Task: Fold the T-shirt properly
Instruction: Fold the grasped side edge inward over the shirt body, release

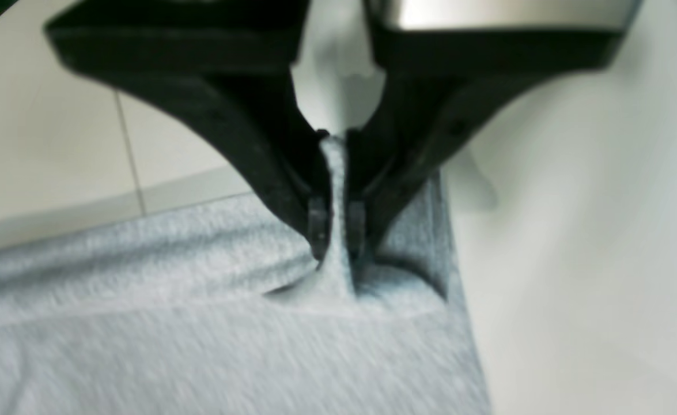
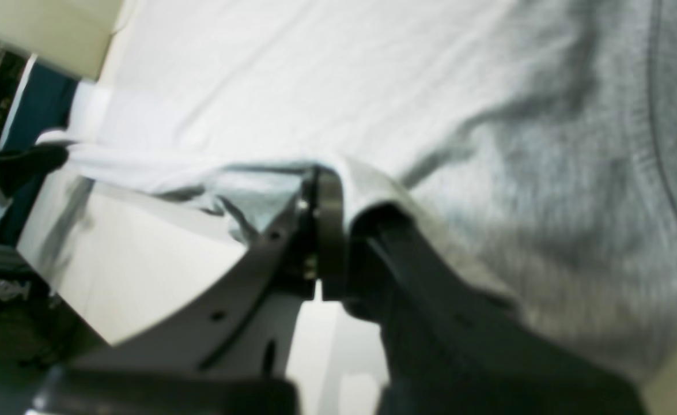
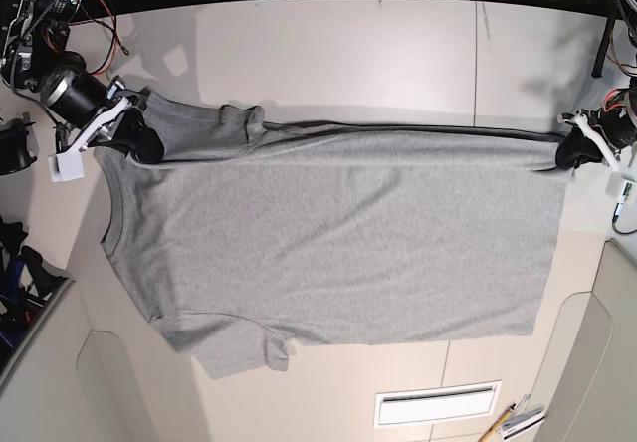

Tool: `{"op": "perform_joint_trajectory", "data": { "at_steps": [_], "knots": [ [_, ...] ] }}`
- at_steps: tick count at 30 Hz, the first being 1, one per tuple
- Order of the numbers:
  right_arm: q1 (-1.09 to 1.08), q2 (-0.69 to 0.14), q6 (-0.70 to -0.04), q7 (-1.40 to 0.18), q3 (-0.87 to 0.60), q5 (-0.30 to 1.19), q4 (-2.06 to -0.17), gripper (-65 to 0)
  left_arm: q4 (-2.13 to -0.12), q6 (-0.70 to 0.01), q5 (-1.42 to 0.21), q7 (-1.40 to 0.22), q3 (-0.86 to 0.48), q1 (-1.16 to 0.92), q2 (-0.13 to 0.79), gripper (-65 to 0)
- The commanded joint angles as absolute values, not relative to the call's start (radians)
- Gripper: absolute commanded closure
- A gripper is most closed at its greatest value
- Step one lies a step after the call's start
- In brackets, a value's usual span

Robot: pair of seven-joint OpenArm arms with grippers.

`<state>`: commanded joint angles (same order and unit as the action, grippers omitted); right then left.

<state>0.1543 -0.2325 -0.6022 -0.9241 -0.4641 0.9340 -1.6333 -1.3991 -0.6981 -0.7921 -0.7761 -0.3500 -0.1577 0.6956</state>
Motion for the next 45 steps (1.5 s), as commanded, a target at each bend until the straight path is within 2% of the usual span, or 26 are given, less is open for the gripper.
{"op": "perform_joint_trajectory", "data": {
  "at_steps": [4, 10, 15, 16, 17, 19, 20, 22, 23, 26, 30, 32, 34, 35, 42, 43, 45],
  "knots": [
    [0.056, -0.232, -0.602, -0.924, -0.46, 0.926, -1.531, 0.0, -1.346, -0.698, -0.785, -0.772, -0.311, -0.081, 0.695, 0.0],
    [-0.091, -0.232, -0.603, -0.895, -0.45, 0.863, -1.385, 0.0, -1.231, -0.698, -0.69, -0.638, -0.251, -0.018, 0.694, 0.0],
    [-0.156, -0.231, -0.602, -0.878, -0.411, 0.831, -1.29, 0.0, -1.181, -0.698, -0.682, -0.627, -0.247, 0.003, 0.661, 0.0],
    [-0.157, -0.232, -0.602, -0.867, -0.4, 0.821, -1.28, -3.5, -1.179, -0.698, -0.675, -0.624, -0.247, 0.003, 0.651, 0.0],
    [-0.157, -0.231, -0.602, -0.859, -0.393, 0.817, -1.272, -12.4, -1.179, -0.698, -0.669, -0.624, -0.247, 0.002, 0.641, 0.0],
    [-0.157, -0.229, -0.602, -0.86, -0.39, 0.81, -1.266, -28.0, -1.179, -0.698, -0.669, -0.616, -0.247, 0.003, 0.629, -10.7],
    [-0.156, -0.229, -0.601, -0.861, -0.39, 0.81, -1.267, -32.1, -1.179, -0.698, -0.669, -0.609, -0.247, 0.003, 0.627, -17.0],
    [-0.155, -0.23, -0.6, -0.879, -0.4, 0.811, -1.272, -32.8, -1.179, -0.698, -0.669, -0.609, -0.247, 0.004, 0.627, -27.7],
    [-0.155, -0.229, -0.599, -0.902, -0.411, 0.812, -1.281, -32.8, -1.179, -0.698, -0.677, -0.617, -0.247, 0.005, 0.629, -30.8],
    [-0.154, -0.23, -0.599, -0.984, -0.482, 0.836, -1.323, -32.8, -1.194, -0.698, -0.75, -0.677, -0.272, 0.006, 0.635, -31.8],
    [-0.134, -0.233, -0.599, -1.037, -0.611, 0.869, -1.379, -32.8, -1.236, -0.698, -0.884, -0.78, -0.376, 0.005, 0.635, -31.9],
    [-0.112, -0.244, -0.599, -1.037, -0.646, 0.871, -1.385, -32.8, -1.251, -0.698, -0.925, -0.817, -0.419, 0.005, 0.635, -37.6],
    [-0.08, -0.253, -0.598, -1.037, -0.668, 0.867, -1.385, -32.8, -1.256, -0.698, -0.931, -0.829, -0.449, 0.005, 0.636, -44.9],
    [-0.061, -0.255, -0.598, -1.037, -0.685, 0.867, -1.385, -32.8, -1.256, -0.698, -0.931, -0.828, -0.459, 0.004, 0.638, -45.7],
    [0.065, -0.253, -0.598, -1.001, -0.752, 0.875, -1.385, -32.8, -1.227, -0.698, -0.885, -0.828, -0.481, -0.004, 0.633, -45.7],
    [0.078, -0.252, -0.598, -0.994, -0.751, 0.875, -1.383, -33.7, -1.207, -0.698, -0.873, -0.825, -0.481, -0.003, 0.629, -45.7],
    [0.093, -0.247, -0.598, -0.983, -0.747, 0.872, -1.383, -40.5, -1.153, -0.698, -0.855, -0.807, -0.481, -0.003, 0.624, -45.7]
  ]
}}
